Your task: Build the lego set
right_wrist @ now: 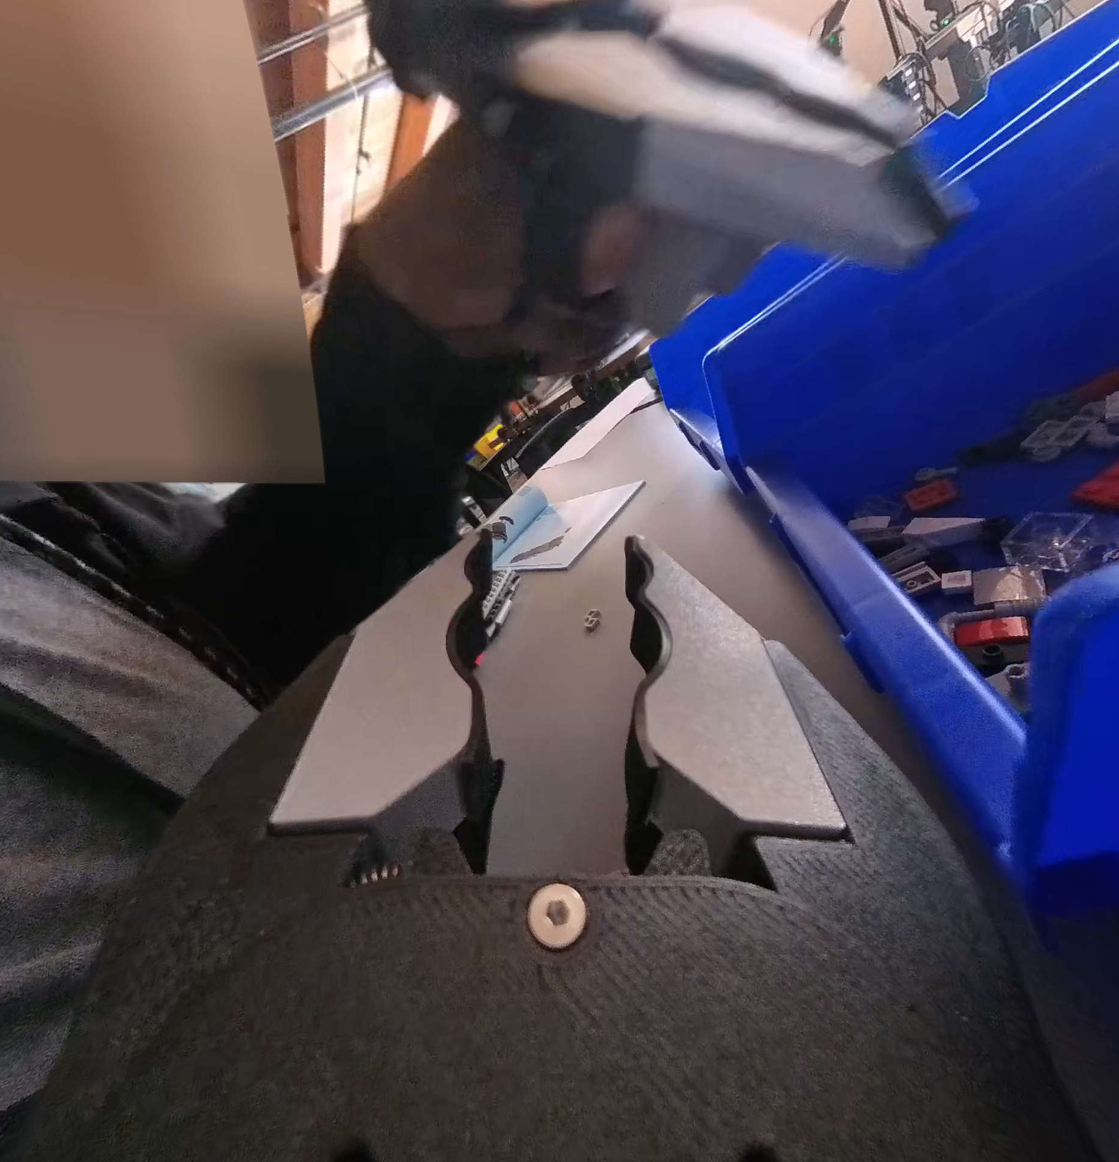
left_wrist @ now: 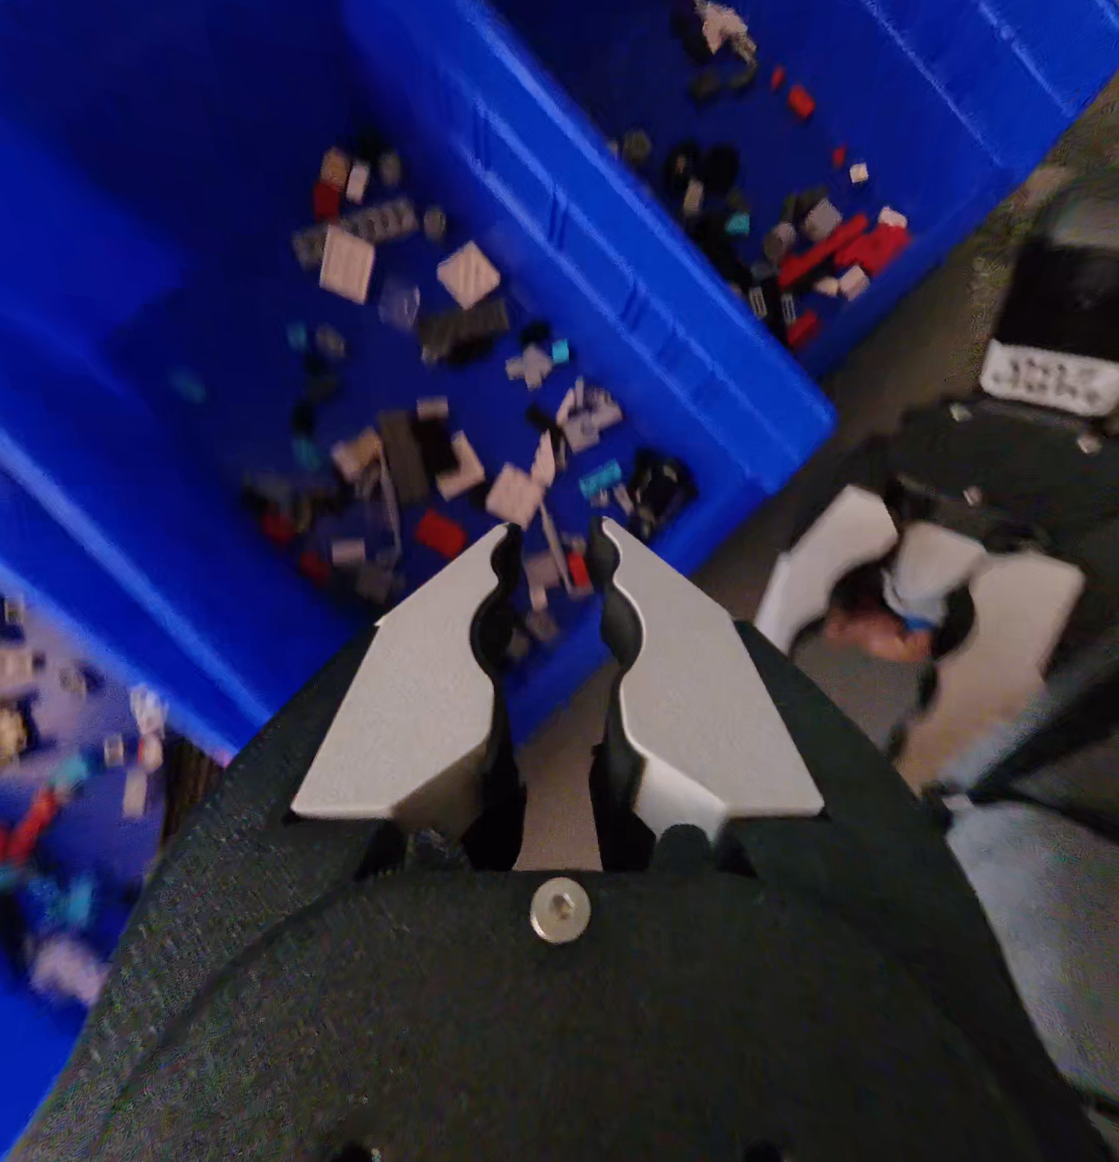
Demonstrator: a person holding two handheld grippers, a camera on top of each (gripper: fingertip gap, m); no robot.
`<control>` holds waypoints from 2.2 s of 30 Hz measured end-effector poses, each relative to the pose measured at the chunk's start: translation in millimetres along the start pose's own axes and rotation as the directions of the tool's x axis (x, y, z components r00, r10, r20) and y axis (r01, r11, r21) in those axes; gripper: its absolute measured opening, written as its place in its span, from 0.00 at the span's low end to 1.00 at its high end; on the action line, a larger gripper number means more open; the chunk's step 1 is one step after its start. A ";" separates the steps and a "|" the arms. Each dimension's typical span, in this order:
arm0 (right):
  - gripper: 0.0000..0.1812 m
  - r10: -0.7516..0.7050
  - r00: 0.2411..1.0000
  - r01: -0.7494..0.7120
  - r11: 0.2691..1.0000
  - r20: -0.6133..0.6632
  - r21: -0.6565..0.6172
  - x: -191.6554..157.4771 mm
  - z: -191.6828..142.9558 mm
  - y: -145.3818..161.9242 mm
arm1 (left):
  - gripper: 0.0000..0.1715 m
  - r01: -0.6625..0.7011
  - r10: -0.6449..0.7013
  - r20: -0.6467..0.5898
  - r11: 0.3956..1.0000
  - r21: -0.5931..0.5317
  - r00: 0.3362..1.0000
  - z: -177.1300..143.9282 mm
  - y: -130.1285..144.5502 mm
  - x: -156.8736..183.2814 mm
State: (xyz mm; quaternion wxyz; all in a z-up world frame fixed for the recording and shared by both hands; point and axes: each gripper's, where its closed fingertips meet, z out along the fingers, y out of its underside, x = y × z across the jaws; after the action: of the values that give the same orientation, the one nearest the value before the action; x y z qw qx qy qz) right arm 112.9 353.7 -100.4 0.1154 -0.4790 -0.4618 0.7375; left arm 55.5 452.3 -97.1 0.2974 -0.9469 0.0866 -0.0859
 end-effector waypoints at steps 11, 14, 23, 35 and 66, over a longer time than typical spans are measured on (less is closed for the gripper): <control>0.24 0.052 0.998 -0.053 0.998 0.046 0.039 -0.4 -5.7 -7.5 | 0.17 -0.143 0.132 -0.063 0.960 -0.240 0.989 136.4 -14.6 -19.9; 0.24 0.054 0.997 -0.057 0.998 0.052 0.042 -1.0 -6.1 -8.0 | 0.19 -0.154 0.141 -0.073 0.962 -0.227 0.987 136.9 -14.5 -18.6; 0.24 0.043 0.998 -0.044 0.998 0.038 0.036 -0.4 -5.3 -6.7 | 0.11 -0.268 0.257 -0.075 0.936 -0.229 0.963 140.7 -13.4 -18.5; 0.24 0.019 1.000 -0.019 1.000 -0.009 0.006 3.8 -1.1 -1.9 | 0.11 -0.106 0.105 -0.009 0.994 -0.014 0.994 35.4 4.4 -0.8; 0.28 -0.114 0.993 0.096 0.879 -0.012 -0.468 -69.1 118.6 135.0 | 0.21 0.420 -0.466 0.123 0.863 0.280 0.876 -124.8 307.8 25.2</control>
State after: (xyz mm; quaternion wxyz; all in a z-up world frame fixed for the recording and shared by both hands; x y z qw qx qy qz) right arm 88.8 169.9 -152.3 0.0458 -0.4812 -0.6483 0.5882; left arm 18.5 129.7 -171.4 0.3907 -0.9011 -0.1736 -0.0730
